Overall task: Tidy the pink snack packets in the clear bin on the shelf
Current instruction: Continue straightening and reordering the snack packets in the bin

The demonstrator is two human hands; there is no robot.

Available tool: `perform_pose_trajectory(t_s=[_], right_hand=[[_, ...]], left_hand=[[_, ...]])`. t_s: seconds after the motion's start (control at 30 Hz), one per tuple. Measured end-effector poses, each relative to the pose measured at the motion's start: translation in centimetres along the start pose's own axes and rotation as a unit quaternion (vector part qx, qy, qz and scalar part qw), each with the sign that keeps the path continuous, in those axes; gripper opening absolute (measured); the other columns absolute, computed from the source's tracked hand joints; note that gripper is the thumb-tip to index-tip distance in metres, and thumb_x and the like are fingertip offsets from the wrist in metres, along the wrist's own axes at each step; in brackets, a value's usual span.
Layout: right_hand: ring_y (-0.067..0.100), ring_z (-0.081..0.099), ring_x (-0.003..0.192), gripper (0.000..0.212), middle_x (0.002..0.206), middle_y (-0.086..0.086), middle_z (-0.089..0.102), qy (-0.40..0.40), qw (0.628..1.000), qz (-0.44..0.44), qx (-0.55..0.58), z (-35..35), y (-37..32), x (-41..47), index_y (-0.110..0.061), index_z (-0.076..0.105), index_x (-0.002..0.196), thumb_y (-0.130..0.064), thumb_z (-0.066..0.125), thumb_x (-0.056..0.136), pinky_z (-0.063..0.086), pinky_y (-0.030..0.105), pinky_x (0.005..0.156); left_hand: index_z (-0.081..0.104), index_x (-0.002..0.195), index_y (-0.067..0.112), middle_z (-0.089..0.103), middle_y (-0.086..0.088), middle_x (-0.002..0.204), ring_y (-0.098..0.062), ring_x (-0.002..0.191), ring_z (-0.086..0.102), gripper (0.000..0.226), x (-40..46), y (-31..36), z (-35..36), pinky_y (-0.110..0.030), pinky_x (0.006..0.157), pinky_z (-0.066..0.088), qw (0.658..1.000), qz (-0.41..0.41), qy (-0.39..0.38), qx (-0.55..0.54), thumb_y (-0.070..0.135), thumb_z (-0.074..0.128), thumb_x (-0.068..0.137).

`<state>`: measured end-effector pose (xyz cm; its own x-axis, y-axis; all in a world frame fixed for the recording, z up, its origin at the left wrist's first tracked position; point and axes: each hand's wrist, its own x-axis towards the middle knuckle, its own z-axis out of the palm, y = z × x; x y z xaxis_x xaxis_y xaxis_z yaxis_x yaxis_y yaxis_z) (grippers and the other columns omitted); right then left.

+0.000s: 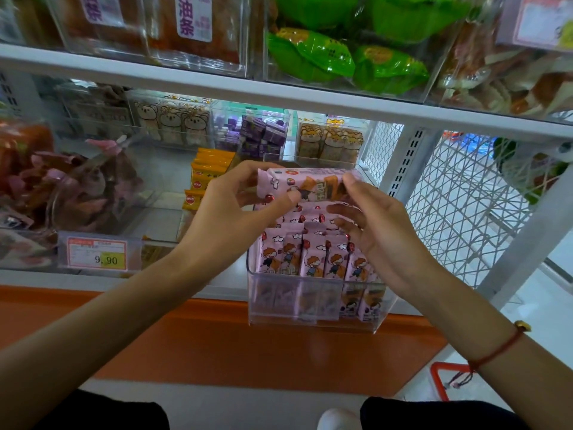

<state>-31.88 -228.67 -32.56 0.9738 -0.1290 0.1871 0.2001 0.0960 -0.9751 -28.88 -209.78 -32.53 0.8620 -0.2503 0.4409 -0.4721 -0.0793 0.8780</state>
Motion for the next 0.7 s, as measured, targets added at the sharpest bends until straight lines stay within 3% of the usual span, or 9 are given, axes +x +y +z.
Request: perform_pose_trajectory(t_s=[0.07, 0.13, 0.17, 0.23, 0.33, 0.43, 0.53, 0.6, 0.7], right_hand=[[0.008, 0.066, 0.089, 0.043, 0.097, -0.005, 0.071, 0.01, 0.996, -0.014, -0.085, 0.0, 0.4, 0.4, -0.02, 0.063, 0.115, -0.046, 0.058, 0.08, 0.05, 0.021, 0.077], [0.006, 0.061, 0.095, 0.049, 0.111, -0.008, 0.064, 0.023, 0.967, -0.053, -0.248, -0.2, 1.2, 0.9, -0.025, 0.049, 0.131, -0.044, 0.058, 0.085, 0.049, 0.014, 0.075], [0.006, 0.057, 0.102, 0.052, 0.12, -0.006, 0.058, 0.016, 0.938, -0.074, -0.338, -0.4, 1.7, 1.1, -0.025, 0.042, 0.137, -0.038, 0.058, 0.089, 0.046, 0.011, 0.079], [0.012, 0.044, 0.123, 0.055, 0.141, -0.002, 0.045, -0.032, 0.865, -0.102, -0.49, -0.8, 2.8, 1.6, -0.024, 0.033, 0.144, -0.032, 0.054, 0.094, 0.036, 0.019, 0.101], [0.013, 0.027, 0.138, 0.048, 0.152, -0.005, 0.032, -0.082, 0.773, -0.121, -0.617, -0.8, 4.0, 1.7, -0.028, 0.035, 0.144, -0.041, 0.043, 0.098, 0.017, 0.027, 0.11], [0.012, 0.027, 0.139, 0.046, 0.153, -0.007, 0.032, -0.09, 0.764, -0.119, -0.628, -0.8, 4.2, 1.9, -0.034, 0.037, 0.143, -0.046, 0.034, 0.099, 0.015, 0.032, 0.114], [0.011, 0.025, 0.14, 0.047, 0.153, -0.008, 0.031, -0.096, 0.764, -0.113, -0.628, -1.0, 4.2, 2.0, -0.035, 0.036, 0.143, -0.048, 0.032, 0.098, 0.015, 0.034, 0.116], [0.01, 0.025, 0.14, 0.047, 0.152, -0.009, 0.031, -0.098, 0.764, -0.117, -0.627, -1.0, 4.2, 2.1, -0.035, 0.037, 0.143, -0.048, 0.033, 0.098, 0.016, 0.034, 0.117], [0.009, 0.026, 0.139, 0.045, 0.151, -0.011, 0.033, -0.099, 0.764, -0.128, -0.625, -1.1, 4.3, 2.2, -0.036, 0.037, 0.141, -0.048, 0.034, 0.098, 0.014, 0.032, 0.115]], left_hand=[[0.06, 0.087, 0.03, 0.072, 0.013, 0.09, 0.0, 0.086, 0.068, 0.014, 0.1, 0.0, -0.3, -0.011, 0.069, 0.052, 0.999, 0.025, 0.024, 0.012, 0.033, 0.069, 0.076], [0.06, 0.09, 0.028, 0.069, 0.015, 0.088, 0.006, 0.084, 0.066, 0.013, 0.6, 0.0, -0.6, -0.005, 0.067, 0.048, 0.995, 0.056, 0.07, 0.042, 0.023, 0.069, 0.082], [0.059, 0.094, 0.027, 0.067, 0.017, 0.089, 0.01, 0.084, 0.064, 0.016, 1.1, 0.0, -0.7, -0.002, 0.067, 0.046, 0.992, 0.069, 0.09, 0.056, 0.019, 0.069, 0.083], [0.057, 0.101, 0.024, 0.063, 0.019, 0.091, 0.013, 0.083, 0.062, 0.023, 2.5, -0.3, -0.8, -0.001, 0.065, 0.045, 0.987, 0.081, 0.106, 0.09, 0.016, 0.069, 0.084], [0.058, 0.113, 0.019, 0.064, 0.01, 0.098, 0.0, 0.083, 0.063, 0.034, 5.5, -1.3, -0.5, -0.01, 0.062, 0.051, 0.98, 0.066, 0.089, 0.167, 0.021, 0.072, 0.082], [0.061, 0.113, 0.014, 0.065, 0.003, 0.102, -0.007, 0.083, 0.062, 0.039, 8.4, -2.3, 0.2, -0.016, 0.067, 0.049, 0.969, 0.064, 0.059, 0.23, 0.03, 0.075, 0.079], [0.062, 0.113, 0.015, 0.063, 0.003, 0.098, -0.003, 0.078, 0.058, 0.042, 10.5, -3.2, 1.2, -0.018, 0.066, 0.047, 0.952, 0.07, 0.029, 0.295, 0.035, 0.076, 0.078], [0.062, 0.114, 0.014, 0.066, -0.003, 0.106, -0.016, 0.09, 0.062, 0.042, 11.7, -3.8, 1.6, -0.03, 0.076, 0.052, 0.935, 0.074, 0.001, 0.348, 0.033, 0.075, 0.079], [0.062, 0.115, 0.014, 0.067, -0.006, 0.112, -0.024, 0.095, 0.064, 0.04, 13.1, -4.5, 1.5, -0.033, 0.082, 0.051, 0.902, 0.086, -0.055, 0.419, 0.034, 0.073, 0.082]])
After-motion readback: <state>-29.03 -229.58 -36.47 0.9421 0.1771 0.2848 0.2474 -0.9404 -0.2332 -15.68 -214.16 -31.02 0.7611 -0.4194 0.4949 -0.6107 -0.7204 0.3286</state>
